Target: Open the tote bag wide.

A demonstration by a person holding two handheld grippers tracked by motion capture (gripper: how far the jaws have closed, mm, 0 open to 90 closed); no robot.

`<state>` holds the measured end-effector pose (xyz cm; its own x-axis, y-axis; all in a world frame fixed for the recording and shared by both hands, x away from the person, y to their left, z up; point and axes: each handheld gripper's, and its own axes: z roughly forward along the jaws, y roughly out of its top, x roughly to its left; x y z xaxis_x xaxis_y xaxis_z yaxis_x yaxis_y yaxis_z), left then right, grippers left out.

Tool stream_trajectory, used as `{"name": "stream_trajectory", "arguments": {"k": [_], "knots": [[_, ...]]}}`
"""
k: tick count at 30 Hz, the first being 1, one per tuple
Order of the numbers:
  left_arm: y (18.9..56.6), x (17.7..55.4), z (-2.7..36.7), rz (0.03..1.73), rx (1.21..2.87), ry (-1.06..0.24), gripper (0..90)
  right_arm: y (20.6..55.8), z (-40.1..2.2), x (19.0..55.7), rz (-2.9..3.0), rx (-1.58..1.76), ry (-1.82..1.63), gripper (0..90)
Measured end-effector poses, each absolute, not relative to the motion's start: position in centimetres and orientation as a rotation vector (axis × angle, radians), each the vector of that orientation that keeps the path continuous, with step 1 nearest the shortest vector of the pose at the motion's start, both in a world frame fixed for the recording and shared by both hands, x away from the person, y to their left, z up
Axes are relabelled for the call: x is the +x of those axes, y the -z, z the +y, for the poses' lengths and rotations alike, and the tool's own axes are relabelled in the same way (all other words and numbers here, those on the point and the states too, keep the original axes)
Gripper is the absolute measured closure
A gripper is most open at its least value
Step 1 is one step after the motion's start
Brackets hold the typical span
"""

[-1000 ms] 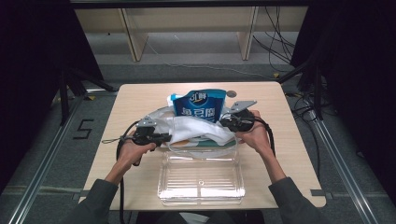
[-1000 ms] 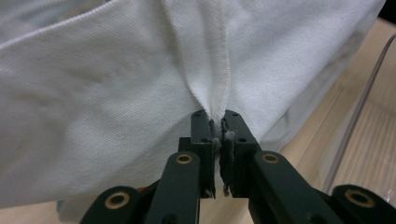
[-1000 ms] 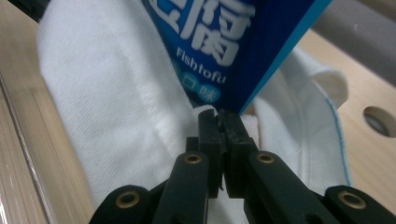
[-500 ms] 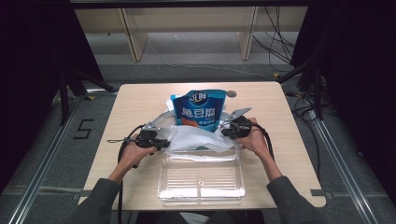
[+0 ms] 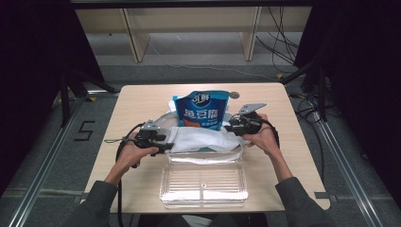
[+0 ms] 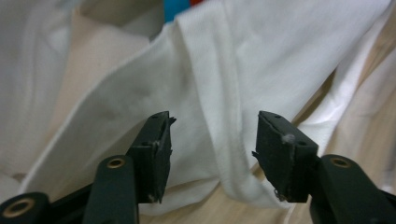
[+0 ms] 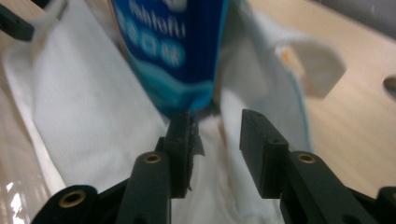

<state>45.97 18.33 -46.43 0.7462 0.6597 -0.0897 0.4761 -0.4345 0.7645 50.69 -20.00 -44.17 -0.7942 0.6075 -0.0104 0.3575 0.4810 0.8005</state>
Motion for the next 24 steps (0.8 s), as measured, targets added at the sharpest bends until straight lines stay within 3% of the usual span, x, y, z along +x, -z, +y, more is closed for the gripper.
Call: {"name": "stream_trajectory", "arguments": {"k": [7,12,15,20,21,22,24], "knots": [[43.2,45.5,18.6,0.861,2.016,-0.314,40.6,42.4,-21.2,50.7,2.332,0.912,-1.181,61.0],[41.8,46.5,20.4,0.945,1.963,-0.482,39.1,43.5,-21.9,51.8,2.300,0.957,-1.116,63.1],[41.7,47.2,21.0,0.961,1.985,-0.508,39.4,43.7,-22.0,52.0,2.299,0.958,-1.112,64.5],[43.2,50.2,21.2,0.980,1.980,-0.479,65.4,44.5,-21.2,53.2,2.320,0.945,-1.123,72.8],[43.6,50.8,21.0,0.981,1.961,-0.481,65.4,44.5,-21.2,53.2,2.320,0.945,-1.123,72.8],[44.1,51.6,20.6,1.017,1.912,-0.464,76.5,44.7,-20.8,53.6,2.338,0.932,-1.137,83.3],[44.6,52.4,20.4,1.061,1.918,-0.448,82.7,45.2,-20.4,54.0,2.306,0.940,-1.150,88.6]]}}
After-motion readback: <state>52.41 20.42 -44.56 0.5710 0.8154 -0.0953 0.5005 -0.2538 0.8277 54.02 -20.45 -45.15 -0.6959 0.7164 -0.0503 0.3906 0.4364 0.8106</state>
